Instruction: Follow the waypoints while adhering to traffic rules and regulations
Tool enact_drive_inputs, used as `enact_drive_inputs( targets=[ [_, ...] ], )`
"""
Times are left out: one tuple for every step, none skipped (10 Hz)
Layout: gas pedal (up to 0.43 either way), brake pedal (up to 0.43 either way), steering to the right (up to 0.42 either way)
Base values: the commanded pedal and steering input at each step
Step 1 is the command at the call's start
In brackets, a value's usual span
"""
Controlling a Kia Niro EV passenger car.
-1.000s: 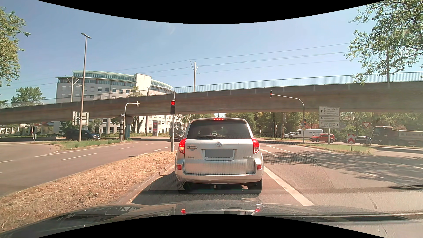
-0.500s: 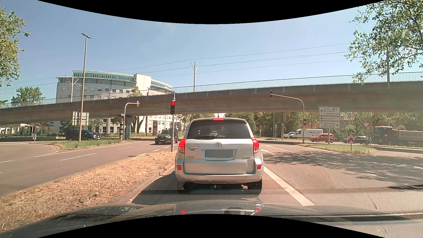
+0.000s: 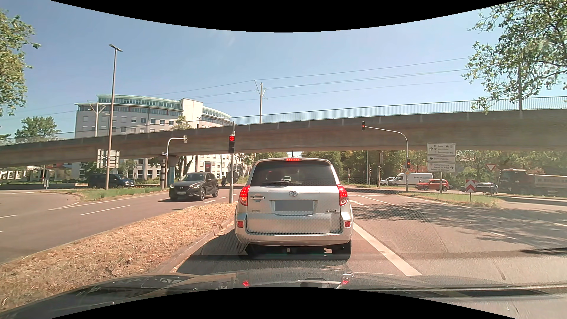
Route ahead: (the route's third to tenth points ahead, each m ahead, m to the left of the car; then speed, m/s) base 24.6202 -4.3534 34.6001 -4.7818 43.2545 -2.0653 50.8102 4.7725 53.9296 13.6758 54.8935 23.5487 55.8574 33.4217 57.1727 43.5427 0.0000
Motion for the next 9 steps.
enact_drive_inputs(
  targets=[
    [0.000,0.232,-0.001],
    [0.000,0.232,-0.001],
    [0.000,0.232,0.000],
    [0.000,0.232,0.000],
    [0.000,0.232,-0.001],
    [0.000,0.226,-0.001],
    [0.000,0.232,0.000],
    [0.000,0.232,-0.001],
    [0.000,0.232,-0.001]
  ],
)
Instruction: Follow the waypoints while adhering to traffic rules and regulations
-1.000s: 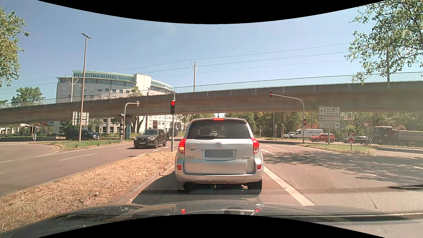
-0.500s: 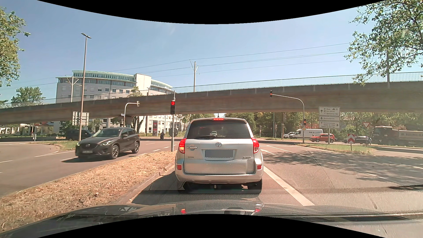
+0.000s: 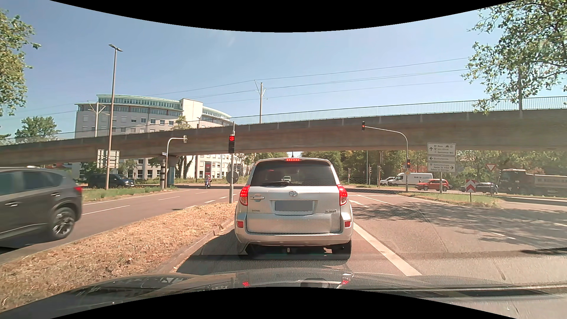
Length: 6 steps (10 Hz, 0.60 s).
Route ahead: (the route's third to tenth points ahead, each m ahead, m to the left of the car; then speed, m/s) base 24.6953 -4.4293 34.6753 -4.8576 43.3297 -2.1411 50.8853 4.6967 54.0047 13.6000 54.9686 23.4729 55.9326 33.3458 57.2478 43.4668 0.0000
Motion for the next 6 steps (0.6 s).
enact_drive_inputs(
  targets=[
    [0.000,0.232,-0.001],
    [0.000,0.232,-0.001],
    [0.000,0.232,-0.001],
    [0.000,0.232,-0.001],
    [0.000,0.232,0.000],
    [0.000,0.232,-0.001]
  ],
)
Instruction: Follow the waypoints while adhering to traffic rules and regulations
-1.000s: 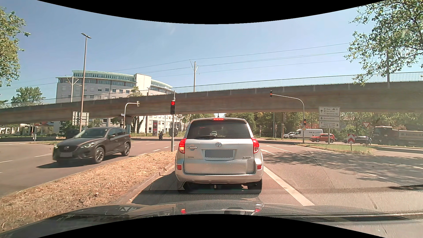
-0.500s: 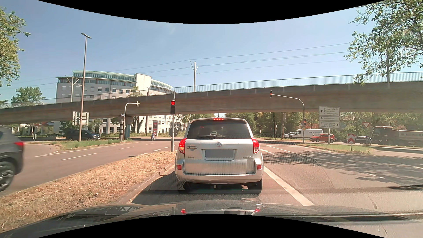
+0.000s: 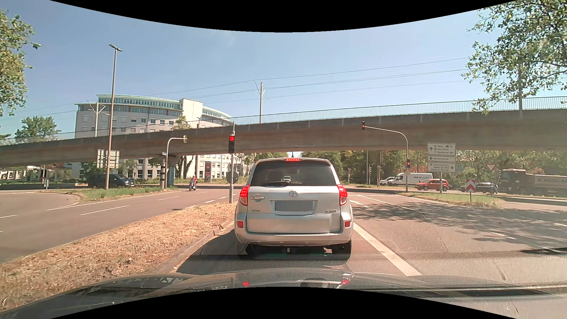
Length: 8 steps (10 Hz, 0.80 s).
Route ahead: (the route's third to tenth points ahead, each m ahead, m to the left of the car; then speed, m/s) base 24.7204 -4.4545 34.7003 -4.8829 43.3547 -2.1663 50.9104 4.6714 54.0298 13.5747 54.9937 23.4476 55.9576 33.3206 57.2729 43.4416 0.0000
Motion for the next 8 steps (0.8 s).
enact_drive_inputs(
  targets=[
    [0.000,0.232,-0.001],
    [0.000,0.232,-0.001],
    [0.000,0.232,-0.001],
    [0.000,0.232,-0.001],
    [0.000,0.232,-0.001],
    [0.000,0.232,-0.001],
    [0.000,0.232,-0.001],
    [0.000,0.232,-0.001]
  ],
)
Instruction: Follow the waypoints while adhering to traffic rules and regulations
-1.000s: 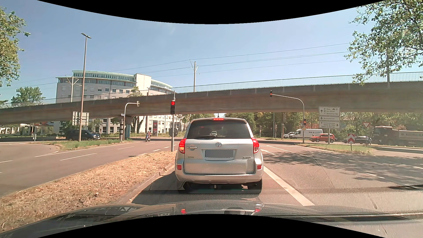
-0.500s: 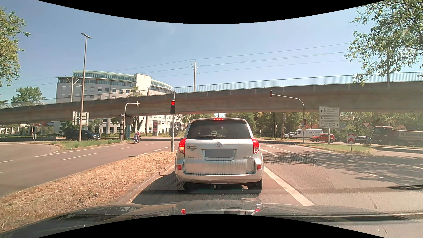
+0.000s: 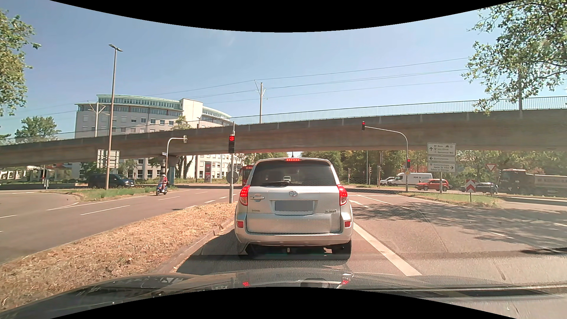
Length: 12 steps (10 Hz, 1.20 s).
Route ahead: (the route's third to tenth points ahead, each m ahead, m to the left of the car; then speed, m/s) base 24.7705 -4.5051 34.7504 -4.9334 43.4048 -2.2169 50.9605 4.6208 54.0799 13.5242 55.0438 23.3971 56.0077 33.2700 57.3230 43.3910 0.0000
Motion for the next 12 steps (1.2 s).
enact_drive_inputs(
  targets=[
    [0.000,0.232,-0.001],
    [0.000,0.232,-0.001],
    [0.000,0.232,-0.001],
    [0.000,0.232,-0.001],
    [0.000,0.232,-0.001],
    [0.000,0.232,0.000],
    [0.000,0.232,-0.001],
    [0.000,0.232,-0.001],
    [0.000,0.232,-0.001],
    [0.000,0.232,-0.001],
    [0.000,0.232,-0.001],
    [0.000,0.232,-0.001]
  ],
)
